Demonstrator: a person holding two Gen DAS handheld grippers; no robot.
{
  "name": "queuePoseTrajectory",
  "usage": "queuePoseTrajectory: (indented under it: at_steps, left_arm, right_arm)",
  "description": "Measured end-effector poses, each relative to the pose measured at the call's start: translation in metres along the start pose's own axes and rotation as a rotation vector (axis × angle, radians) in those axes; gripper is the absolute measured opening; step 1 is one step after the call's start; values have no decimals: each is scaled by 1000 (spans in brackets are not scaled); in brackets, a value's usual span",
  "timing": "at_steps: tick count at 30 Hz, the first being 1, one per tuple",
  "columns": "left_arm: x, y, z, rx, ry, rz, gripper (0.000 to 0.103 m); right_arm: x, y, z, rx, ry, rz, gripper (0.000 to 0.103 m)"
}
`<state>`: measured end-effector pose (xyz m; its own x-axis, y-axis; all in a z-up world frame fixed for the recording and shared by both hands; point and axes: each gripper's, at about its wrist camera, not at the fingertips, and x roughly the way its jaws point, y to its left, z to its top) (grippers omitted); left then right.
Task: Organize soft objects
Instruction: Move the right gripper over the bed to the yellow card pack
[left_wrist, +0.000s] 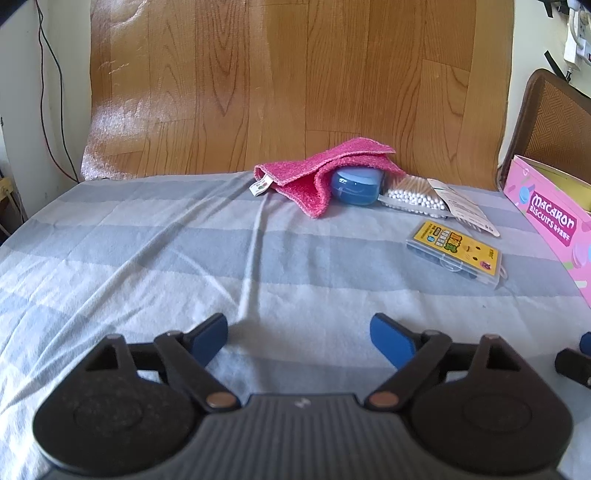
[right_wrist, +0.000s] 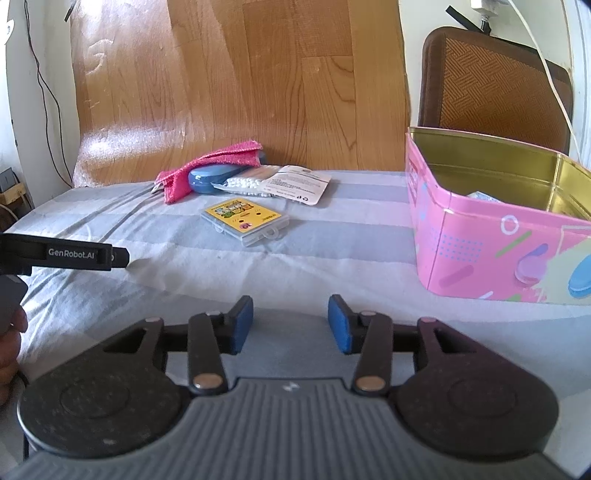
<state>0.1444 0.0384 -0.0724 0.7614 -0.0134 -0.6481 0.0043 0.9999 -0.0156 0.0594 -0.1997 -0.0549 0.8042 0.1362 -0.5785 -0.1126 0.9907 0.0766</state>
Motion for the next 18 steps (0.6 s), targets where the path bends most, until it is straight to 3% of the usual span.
queuePoseTrajectory:
  at_steps: [18]
  left_arm:
    - [0, 5, 1, -44, -5, 12, 88]
  right_arm:
    - [19, 10, 13, -52, 37, 42, 62]
